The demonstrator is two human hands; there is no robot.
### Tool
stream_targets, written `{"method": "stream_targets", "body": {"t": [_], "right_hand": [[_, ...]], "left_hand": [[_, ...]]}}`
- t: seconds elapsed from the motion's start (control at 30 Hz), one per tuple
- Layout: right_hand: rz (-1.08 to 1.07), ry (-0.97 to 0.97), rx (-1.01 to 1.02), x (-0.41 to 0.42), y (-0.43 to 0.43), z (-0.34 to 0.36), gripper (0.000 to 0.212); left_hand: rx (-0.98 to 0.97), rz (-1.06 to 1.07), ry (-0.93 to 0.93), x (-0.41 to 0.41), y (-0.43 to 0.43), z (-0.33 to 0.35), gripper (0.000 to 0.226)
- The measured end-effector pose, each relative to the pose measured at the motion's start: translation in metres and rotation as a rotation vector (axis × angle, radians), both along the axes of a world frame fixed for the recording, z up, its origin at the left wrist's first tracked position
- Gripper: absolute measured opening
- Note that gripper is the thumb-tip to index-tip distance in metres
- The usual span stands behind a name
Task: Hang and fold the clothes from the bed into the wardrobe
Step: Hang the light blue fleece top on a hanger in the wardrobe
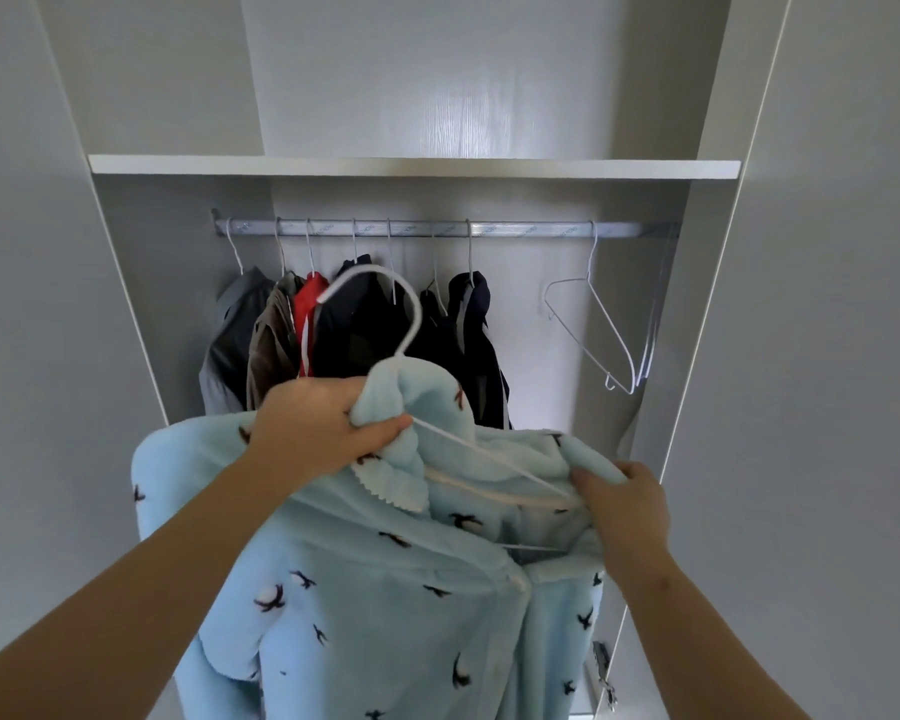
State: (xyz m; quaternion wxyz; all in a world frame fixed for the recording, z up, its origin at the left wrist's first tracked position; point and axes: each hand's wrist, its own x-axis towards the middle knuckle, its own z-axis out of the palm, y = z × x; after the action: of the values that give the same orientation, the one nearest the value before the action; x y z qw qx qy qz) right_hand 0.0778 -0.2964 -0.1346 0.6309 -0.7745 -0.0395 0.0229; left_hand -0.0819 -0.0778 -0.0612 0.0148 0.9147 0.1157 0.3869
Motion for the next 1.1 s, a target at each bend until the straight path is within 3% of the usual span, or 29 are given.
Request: {"method": "stream_targets", "body": {"t": [0.07, 0.13, 0.2, 0.33, 0.43, 0.53, 0.7, 0.77, 0.87, 0.9, 0.97, 1.03, 1.1], "right_hand": [[-0.046, -0.071, 0.060, -0.005, 0.007, 0.005, 0.021], [-0.028, -0.051, 0.193, -0.010, 0.013, 0.012, 0.024], [0.040, 0.033, 0.352, -0.013, 0.019, 0.018, 0.029], [0.261, 0.191, 0.517, -0.028, 0.031, 0.023, 0.017], [0.521, 0.238, 0.559, -0.041, 0.034, 0.015, 0.023], [0.721, 0.300, 0.543, -0.043, 0.025, 0.008, 0.037], [0.890, 0.201, 0.166, -0.034, 0.007, 0.017, 0.036], [0.810, 0.120, 0.085, -0.034, 0.003, 0.021, 0.016], [0.271, -0.170, 0.333, -0.027, 0.001, 0.026, 0.026], [0.090, -0.355, 0.282, -0.023, -0.001, 0.029, 0.022], [-0.052, -0.616, -0.184, -0.019, -0.003, 0.037, 0.015], [0.082, -0.690, -0.701, -0.019, -0.002, 0.040, 0.018], [0.260, -0.705, -0.898, -0.026, 0.002, 0.043, 0.012]], "left_hand": [[0.192, 0.043, 0.018, 0.009, -0.012, -0.008, 0.055], [0.222, 0.114, 0.077, 0.017, -0.022, -0.015, 0.047], [0.158, 0.236, 0.169, 0.026, -0.029, -0.022, 0.046], [0.069, 0.312, 0.231, 0.043, -0.051, -0.038, 0.047], [-0.181, 0.298, 0.177, 0.049, -0.054, -0.035, 0.047], [-0.473, 0.226, 0.069, 0.048, -0.044, -0.028, 0.042], [-0.513, 0.141, -0.119, 0.041, -0.033, -0.023, 0.041], [-0.535, 0.098, -0.172, 0.038, -0.029, -0.021, 0.039], [-0.539, 0.058, -0.194, 0.031, -0.026, -0.017, 0.037], [-0.542, 0.038, -0.200, 0.029, -0.025, -0.015, 0.036], [-0.538, 0.009, -0.199, 0.025, -0.027, -0.013, 0.035], [-0.506, -0.008, -0.182, 0.023, -0.030, -0.012, 0.034], [-0.496, -0.039, -0.143, 0.025, -0.038, -0.012, 0.034]]}}
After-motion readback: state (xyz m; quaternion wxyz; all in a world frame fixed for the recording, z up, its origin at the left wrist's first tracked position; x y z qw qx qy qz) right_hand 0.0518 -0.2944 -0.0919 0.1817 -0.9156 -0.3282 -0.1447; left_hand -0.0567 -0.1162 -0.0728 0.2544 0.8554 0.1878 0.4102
